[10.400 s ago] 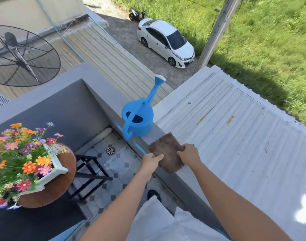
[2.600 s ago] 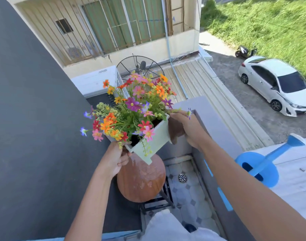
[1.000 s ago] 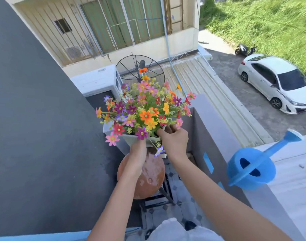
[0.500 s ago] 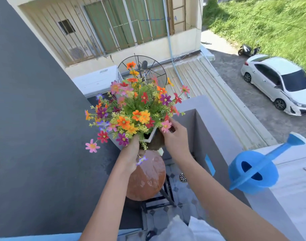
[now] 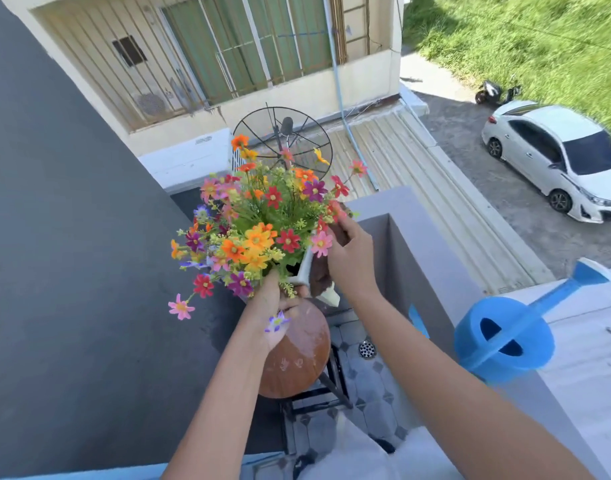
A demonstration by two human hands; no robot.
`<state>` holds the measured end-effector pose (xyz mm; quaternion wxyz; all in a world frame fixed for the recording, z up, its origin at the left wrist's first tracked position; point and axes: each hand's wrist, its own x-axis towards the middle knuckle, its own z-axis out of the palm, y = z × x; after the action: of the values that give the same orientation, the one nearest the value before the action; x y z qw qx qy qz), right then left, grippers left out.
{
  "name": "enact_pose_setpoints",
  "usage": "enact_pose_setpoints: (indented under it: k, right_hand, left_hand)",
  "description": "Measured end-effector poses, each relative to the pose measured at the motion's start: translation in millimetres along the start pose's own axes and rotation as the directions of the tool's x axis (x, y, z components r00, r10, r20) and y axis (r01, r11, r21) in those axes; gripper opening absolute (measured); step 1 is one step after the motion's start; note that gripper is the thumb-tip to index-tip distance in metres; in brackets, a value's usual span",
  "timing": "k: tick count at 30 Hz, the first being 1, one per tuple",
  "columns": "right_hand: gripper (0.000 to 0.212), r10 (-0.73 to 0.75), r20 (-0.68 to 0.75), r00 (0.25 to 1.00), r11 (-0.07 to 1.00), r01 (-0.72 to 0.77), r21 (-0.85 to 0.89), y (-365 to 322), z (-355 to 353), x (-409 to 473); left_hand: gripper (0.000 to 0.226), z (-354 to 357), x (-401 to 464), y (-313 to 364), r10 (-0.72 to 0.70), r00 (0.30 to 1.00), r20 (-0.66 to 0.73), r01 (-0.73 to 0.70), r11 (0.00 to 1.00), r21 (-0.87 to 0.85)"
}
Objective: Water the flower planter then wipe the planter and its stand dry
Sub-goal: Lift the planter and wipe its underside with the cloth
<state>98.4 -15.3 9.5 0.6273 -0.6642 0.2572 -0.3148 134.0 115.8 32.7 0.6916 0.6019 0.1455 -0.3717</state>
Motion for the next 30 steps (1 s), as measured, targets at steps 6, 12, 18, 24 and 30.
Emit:
enact_pose_setpoints:
  k: [6, 12, 18, 24, 30]
  right_hand:
    - [0.041, -0.187, 0.195, 0.963, 0.978, 0.202, -0.06, 21, -5, -50]
    - [0.038, 0.002, 0.109, 0.994, 0.993, 0.01, -0.117, 52, -7, -49]
    - [0.031, -0.172, 0.024, 0.985, 0.985, 0.172, 0.016, 3, 16, -41]
    - [0.029, -0.216, -0.095, 0.972, 0.976, 0.21, -0.064, -1, 10, 9]
    - [0.036, -0.073, -0.139, 0.988, 0.991, 0.055, -0.125, 26, -2, 16]
  left_hand:
    - [0.03, -10, 2, 12, 0.034, 0.999, 0.04, -0.029, 0.993, -0.118]
    - [0.031, -14, 2, 13, -0.005, 1.0, 0.031, 0.009, 0.992, -0.128]
    - [0.029, -8, -5, 9, 0.066, 0.998, -0.012, -0.067, 0.993, -0.095]
    - [0.032, -11, -13, 7, -0.043, 0.992, 0.118, 0.059, 0.99, -0.129]
    - [0.03, -16, -20, 10, -0.049, 0.986, 0.16, 0.079, 0.979, -0.186]
